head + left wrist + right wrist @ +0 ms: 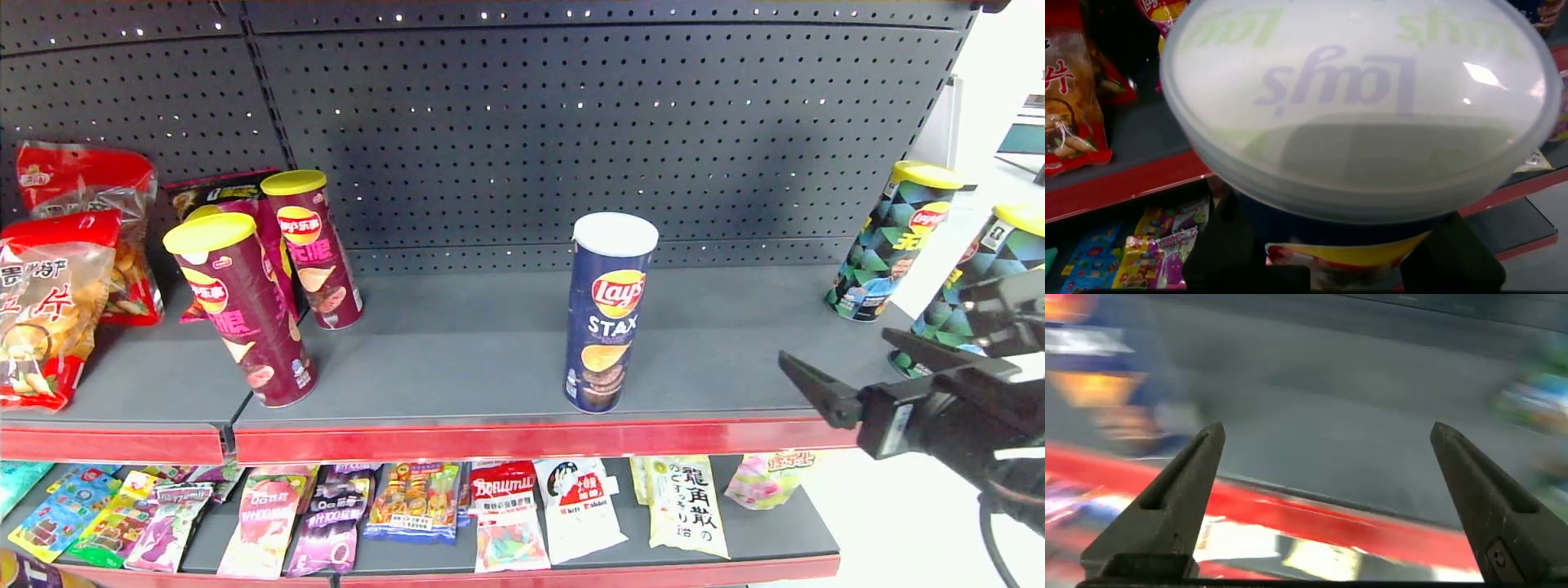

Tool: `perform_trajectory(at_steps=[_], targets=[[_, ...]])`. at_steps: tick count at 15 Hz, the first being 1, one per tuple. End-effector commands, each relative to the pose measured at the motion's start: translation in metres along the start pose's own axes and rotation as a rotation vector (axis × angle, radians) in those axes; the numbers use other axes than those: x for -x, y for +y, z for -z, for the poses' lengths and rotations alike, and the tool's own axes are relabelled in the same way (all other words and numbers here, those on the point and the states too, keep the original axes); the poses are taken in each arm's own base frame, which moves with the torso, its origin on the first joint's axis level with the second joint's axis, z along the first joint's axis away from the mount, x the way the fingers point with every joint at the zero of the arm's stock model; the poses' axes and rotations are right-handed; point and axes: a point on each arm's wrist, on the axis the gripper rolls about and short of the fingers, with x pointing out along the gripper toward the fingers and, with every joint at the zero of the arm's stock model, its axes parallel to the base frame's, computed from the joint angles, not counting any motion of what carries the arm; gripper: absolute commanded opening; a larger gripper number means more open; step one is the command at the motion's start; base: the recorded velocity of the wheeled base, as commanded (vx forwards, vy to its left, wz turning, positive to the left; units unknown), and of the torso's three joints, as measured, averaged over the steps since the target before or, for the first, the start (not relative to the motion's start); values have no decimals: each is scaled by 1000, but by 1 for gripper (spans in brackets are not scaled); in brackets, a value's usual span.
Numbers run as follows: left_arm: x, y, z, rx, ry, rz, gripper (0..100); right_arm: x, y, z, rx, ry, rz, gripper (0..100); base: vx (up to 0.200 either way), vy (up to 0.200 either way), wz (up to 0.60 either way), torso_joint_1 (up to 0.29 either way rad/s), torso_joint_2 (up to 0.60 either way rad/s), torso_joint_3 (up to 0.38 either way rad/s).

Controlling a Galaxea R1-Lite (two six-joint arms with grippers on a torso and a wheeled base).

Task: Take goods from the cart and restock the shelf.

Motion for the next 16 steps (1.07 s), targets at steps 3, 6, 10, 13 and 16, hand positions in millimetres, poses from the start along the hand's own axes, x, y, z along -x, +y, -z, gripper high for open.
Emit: perform_trajectory(at_steps=[3,6,10,13,16], targets=[[0,0,-9,0,-22,48,0,53,-65,33,-36,-30,83,100,0,0,0,0,0,0],[-3,3,-25,-1,-34,74,0,83,-59,61,-51,-21,44,100,0,0,0,0,0,0],[-7,4,-39,1,-45,113,0,106,-51,72,2,7,70,100,0,0,0,0,0,0],[-6,3,-37,53,-46,146,0,134,-40,85,71,-41,69,100,0,0,0,0,0,0],[-8,3,-35,64,-28,150,0,163,-27,117,63,-67,177,100,0,0,0,0,0,0]])
